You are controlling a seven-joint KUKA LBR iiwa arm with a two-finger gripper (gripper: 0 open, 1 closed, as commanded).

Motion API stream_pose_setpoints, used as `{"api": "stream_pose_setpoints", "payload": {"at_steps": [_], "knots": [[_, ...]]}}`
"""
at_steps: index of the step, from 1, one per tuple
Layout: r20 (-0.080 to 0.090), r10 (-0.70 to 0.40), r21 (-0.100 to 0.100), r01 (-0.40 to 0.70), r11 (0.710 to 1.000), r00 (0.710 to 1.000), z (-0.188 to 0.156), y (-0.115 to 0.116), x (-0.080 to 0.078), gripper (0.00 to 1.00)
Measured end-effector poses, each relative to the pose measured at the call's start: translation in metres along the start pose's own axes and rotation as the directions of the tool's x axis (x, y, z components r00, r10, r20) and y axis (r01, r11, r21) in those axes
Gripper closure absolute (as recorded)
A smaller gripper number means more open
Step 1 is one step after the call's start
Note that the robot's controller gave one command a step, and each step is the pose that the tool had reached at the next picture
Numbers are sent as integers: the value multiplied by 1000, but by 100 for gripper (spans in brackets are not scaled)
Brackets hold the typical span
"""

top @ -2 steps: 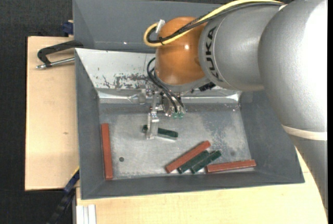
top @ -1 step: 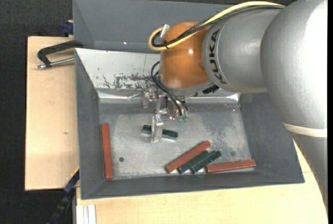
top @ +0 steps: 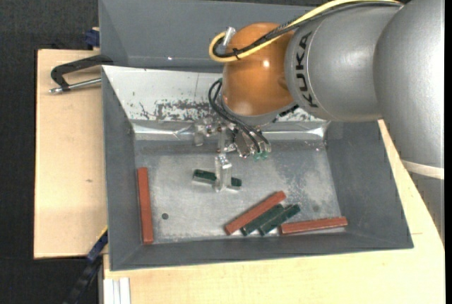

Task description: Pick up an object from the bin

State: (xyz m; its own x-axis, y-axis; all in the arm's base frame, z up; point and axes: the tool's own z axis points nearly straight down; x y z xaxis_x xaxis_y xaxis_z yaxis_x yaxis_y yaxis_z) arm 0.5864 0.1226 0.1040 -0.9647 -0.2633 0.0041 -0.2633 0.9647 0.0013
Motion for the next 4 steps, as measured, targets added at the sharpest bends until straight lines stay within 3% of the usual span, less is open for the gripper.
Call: {"api": "stream_pose_setpoints", "payload": {"at_steps": [1,2,3,4], "knots": [[10,-301,1,301,954,954,29,-9,12,100],[9,-301,2,301,954,954,32,-10,13,0],[10,-300,3,300,954,954,31,-11,13,100],[10,-300,3,300,954,954,31,-11,13,100]]}}
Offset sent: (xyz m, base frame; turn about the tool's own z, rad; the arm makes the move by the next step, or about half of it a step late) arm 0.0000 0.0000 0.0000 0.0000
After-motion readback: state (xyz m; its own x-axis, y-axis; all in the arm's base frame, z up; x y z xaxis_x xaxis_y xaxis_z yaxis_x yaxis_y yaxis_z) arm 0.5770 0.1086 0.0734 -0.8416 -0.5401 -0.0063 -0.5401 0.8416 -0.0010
